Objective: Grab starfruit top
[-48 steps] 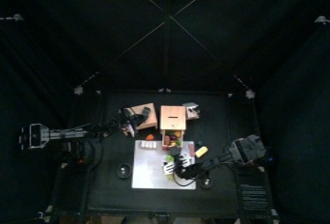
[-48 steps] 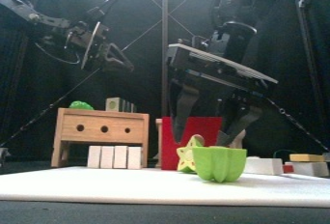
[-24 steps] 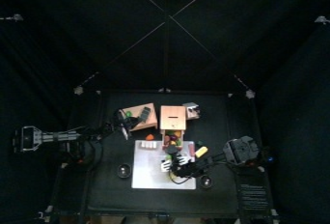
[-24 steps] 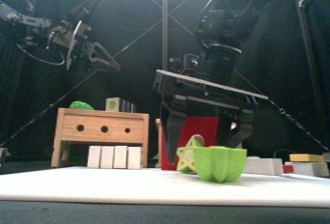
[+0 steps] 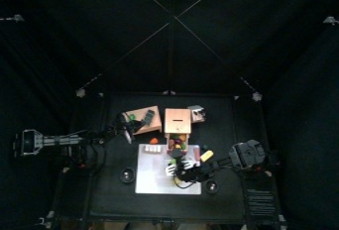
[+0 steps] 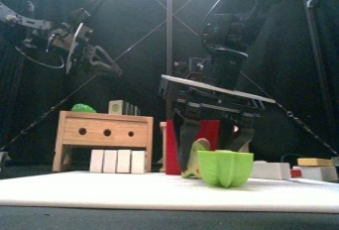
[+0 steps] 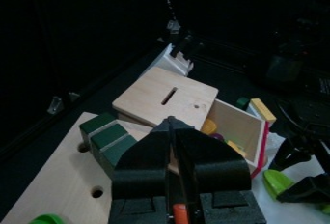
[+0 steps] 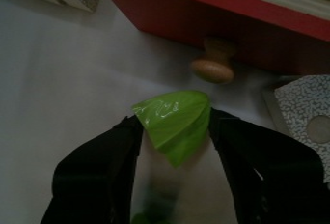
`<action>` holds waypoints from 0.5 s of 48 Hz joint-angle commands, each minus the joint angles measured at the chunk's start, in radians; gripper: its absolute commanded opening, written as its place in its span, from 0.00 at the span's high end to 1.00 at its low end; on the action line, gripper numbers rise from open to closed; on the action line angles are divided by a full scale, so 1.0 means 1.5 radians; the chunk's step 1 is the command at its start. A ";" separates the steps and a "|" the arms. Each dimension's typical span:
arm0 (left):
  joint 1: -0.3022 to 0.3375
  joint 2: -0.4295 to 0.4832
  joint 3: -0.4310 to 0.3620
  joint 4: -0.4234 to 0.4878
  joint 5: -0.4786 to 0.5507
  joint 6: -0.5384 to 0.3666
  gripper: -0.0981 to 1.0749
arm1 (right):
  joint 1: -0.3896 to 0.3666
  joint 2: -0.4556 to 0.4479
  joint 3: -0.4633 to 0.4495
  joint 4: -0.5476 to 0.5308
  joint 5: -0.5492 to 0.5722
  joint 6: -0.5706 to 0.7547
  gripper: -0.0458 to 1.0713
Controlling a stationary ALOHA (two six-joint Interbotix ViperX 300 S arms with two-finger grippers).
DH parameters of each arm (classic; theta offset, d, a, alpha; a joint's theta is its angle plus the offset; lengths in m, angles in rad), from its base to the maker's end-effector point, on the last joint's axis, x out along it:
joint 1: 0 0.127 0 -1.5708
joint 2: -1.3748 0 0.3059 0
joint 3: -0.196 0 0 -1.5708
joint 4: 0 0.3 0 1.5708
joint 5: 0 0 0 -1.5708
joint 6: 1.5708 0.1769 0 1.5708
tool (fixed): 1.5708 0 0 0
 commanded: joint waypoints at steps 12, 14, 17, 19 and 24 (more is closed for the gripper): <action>-0.012 -0.001 -0.009 -0.004 -0.006 0.000 0.54 | 0.019 -0.036 -0.039 -0.004 0.001 0.000 0.24; -0.013 -0.001 -0.010 -0.004 -0.006 0.000 0.54 | 0.019 -0.036 -0.040 -0.004 0.001 0.000 0.24; -0.013 -0.001 -0.010 -0.004 -0.006 0.000 0.54 | 0.020 -0.037 -0.040 -0.004 0.001 -0.001 0.24; -0.013 -0.001 -0.009 -0.004 -0.006 0.000 0.54 | 0.021 -0.040 -0.039 -0.001 0.001 -0.001 0.24; -0.013 -0.001 -0.009 -0.003 -0.011 0.001 0.54 | 0.029 -0.052 -0.043 -0.001 0.001 0.001 0.24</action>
